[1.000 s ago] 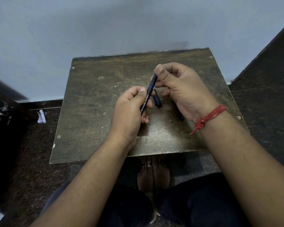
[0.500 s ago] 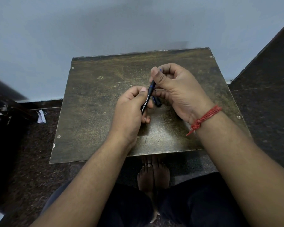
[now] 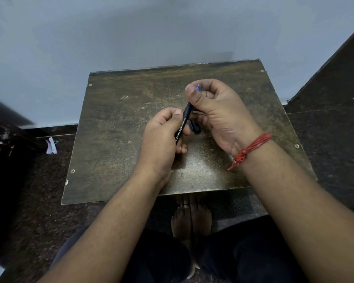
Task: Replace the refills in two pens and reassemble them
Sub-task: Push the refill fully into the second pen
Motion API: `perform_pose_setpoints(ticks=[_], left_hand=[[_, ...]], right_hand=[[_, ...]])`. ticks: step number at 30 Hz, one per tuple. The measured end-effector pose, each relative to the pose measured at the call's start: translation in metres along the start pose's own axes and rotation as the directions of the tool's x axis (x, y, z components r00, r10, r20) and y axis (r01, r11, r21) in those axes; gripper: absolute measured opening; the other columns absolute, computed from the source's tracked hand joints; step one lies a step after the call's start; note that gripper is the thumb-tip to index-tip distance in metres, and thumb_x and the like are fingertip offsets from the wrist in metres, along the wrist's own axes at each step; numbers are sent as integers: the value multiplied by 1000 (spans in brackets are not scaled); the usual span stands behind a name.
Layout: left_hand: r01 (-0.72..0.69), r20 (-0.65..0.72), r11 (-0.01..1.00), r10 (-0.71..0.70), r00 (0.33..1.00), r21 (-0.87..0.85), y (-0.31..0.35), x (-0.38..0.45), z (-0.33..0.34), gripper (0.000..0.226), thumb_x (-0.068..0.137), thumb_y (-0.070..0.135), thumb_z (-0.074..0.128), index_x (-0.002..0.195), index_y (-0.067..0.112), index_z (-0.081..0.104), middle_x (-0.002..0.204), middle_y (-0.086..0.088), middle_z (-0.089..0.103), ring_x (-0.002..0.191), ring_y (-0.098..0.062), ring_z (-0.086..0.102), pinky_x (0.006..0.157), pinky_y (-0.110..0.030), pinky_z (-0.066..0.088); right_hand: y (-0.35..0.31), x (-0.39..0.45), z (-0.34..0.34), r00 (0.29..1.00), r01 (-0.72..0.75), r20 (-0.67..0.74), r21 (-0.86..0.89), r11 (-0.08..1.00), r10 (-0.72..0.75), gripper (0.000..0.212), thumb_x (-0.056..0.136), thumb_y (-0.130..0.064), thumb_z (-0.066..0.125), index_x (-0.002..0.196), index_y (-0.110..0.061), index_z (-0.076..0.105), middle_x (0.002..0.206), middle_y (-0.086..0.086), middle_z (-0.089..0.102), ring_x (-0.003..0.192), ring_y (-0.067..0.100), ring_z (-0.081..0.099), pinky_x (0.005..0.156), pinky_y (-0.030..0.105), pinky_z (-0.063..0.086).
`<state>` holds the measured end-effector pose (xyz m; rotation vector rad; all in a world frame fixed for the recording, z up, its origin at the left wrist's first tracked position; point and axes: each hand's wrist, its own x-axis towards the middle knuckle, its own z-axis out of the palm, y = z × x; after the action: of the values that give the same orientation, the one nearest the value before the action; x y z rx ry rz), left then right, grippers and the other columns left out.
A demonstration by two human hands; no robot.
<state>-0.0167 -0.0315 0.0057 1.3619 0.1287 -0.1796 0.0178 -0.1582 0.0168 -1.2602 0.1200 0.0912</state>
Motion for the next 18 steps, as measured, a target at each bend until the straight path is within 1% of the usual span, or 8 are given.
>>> perform_pose_setpoints(ticks=[3,5,7,8,10,14,16,18], left_hand=[[16,-11,999,-17,1000,-30,0,1,-1,23,101,15,48,100,-2,63,63,-1,54,41,-8,34,42,-23,33],[14,-9,999,-14,1000,-38,1,1,-1,22,101,16,47,98,2,64,63,-2,53,41,-9,33,42,-23,33],[7,-8,999,-8,1000,-48,1,1,-1,20,101,16,47,94,6,63,63,-2,53,40,-9,33,41,-23,33],[8,-11,999,-9,1000,-53,0,1,0,20,101,16,47,93,6,63,62,-2,52,40,-9,32,41,-23,32],[10,-15,998,-11,1000,-55,0,1,0,20,102,15,47,94,6,62,61,-2,51,39,-9,31,40,-23,32],[5,-9,1000,-5,1000,-13,-1,0,1,20,101,15,47,99,1,61,60,0,52,39,-8,33,40,-23,34],[1,-16,1000,-1,1000,-19,0,0,0,19,101,15,47,99,2,61,60,0,52,39,-8,33,41,-23,34],[1,-20,1000,-2,1000,-23,0,1,-1,20,102,16,47,99,2,62,61,0,52,40,-8,33,41,-23,33]], right_hand=[[-5,-1,-3,1000,-6,9,58,998,6,12,96,-12,62,105,-5,59,93,14,66,78,17,67,66,27,57],[-6,-1,-7,999,-16,42,81,997,13,13,98,-5,57,110,-3,60,101,16,72,88,21,69,72,29,58],[-6,0,-9,997,-17,81,75,997,11,16,97,0,55,112,-2,61,100,15,74,92,26,69,77,32,58],[-5,0,-8,996,-14,89,67,998,8,16,96,1,55,110,-2,61,97,14,75,90,26,69,76,32,57],[-5,1,-7,997,-1,73,47,999,-2,13,93,0,60,106,-4,63,89,12,73,81,23,69,71,31,56],[-2,1,-4,1000,13,21,-18,1000,-12,13,86,-7,73,96,-9,64,71,1,62,64,16,62,63,28,52],[-2,0,-3,1000,13,16,-25,1000,-12,12,87,-11,73,95,-10,63,73,0,61,66,14,61,63,28,53],[-2,0,-4,1000,10,5,-3,1000,-10,10,91,-13,70,97,-9,63,86,5,63,78,19,61,70,31,57]])
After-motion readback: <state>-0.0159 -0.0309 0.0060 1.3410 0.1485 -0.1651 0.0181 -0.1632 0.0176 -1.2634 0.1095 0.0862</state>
